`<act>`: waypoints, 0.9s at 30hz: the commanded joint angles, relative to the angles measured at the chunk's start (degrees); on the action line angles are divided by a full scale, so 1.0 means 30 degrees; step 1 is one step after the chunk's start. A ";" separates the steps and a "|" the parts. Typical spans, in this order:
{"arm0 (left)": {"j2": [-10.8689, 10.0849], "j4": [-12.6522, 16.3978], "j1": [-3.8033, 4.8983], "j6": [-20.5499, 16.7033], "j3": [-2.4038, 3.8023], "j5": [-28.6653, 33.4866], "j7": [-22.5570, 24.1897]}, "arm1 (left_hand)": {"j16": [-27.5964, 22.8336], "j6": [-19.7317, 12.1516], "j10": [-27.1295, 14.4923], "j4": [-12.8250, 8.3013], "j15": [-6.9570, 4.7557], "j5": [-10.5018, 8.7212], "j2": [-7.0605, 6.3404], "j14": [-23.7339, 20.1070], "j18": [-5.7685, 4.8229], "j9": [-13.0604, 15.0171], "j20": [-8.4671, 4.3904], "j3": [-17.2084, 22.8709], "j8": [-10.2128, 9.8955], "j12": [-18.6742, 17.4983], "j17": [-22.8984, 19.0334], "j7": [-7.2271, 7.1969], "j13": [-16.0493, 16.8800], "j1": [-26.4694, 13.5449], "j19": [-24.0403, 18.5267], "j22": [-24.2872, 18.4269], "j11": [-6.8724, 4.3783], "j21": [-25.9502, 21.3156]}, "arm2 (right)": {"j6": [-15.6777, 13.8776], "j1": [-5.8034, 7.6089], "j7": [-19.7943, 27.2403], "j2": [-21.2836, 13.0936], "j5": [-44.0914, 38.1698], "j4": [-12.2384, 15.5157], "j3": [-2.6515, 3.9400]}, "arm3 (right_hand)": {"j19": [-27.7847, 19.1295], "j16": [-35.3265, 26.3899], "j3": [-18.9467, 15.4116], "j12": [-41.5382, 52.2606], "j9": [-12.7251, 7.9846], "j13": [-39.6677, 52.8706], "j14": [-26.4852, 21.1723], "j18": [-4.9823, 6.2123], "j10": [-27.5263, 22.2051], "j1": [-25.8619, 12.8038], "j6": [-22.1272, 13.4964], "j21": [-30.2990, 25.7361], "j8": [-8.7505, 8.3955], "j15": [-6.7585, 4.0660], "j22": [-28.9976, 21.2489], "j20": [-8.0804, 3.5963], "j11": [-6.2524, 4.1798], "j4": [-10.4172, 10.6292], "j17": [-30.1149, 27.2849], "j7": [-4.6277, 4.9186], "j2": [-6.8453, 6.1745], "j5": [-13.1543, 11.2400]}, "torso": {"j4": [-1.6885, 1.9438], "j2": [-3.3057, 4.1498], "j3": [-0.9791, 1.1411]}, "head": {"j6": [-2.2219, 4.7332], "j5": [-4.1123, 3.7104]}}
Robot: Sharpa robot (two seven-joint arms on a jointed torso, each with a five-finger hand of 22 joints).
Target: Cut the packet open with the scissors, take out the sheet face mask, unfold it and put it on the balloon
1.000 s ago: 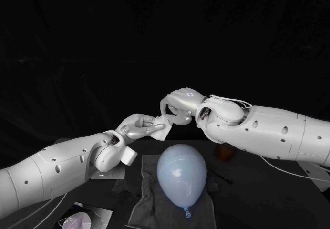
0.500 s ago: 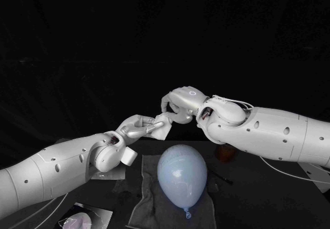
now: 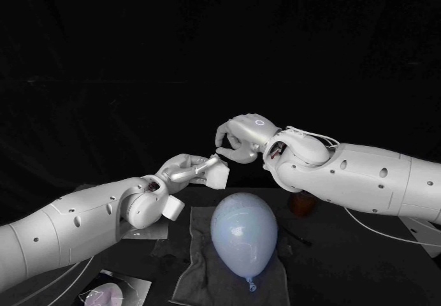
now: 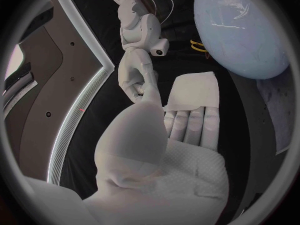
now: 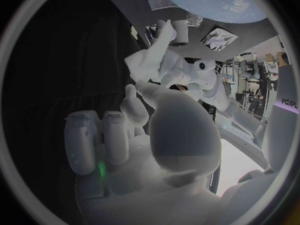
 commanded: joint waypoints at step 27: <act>-0.0078 0.0079 0.0022 0.0191 0.0024 0.2812 -0.0485 | -0.0865 0.0504 0.1021 0.0018 -0.0242 -0.0047 0.1333 0.0896 0.0153 0.0671 -0.0407 0.4482 0.0516 -0.0069 0.0052 -0.0459 -0.0034 0.2913 0.1383 -0.0009 -0.0486 -0.0272 | -0.1844 -0.0136 -0.0582 -0.0374 0.0630 0.0059 -0.0059 | 0.2029 -0.0106 -0.0506 0.0013 -0.0502 0.0024 0.1768 -0.0121 -0.0193 0.0770 0.0244 0.0066 -0.1080 0.0283 0.5031 0.0369 0.0140 0.0377 0.4183 0.0139 0.0258 0.0082 | 0.0000 -0.0001 -0.0018 | -0.0149 0.0073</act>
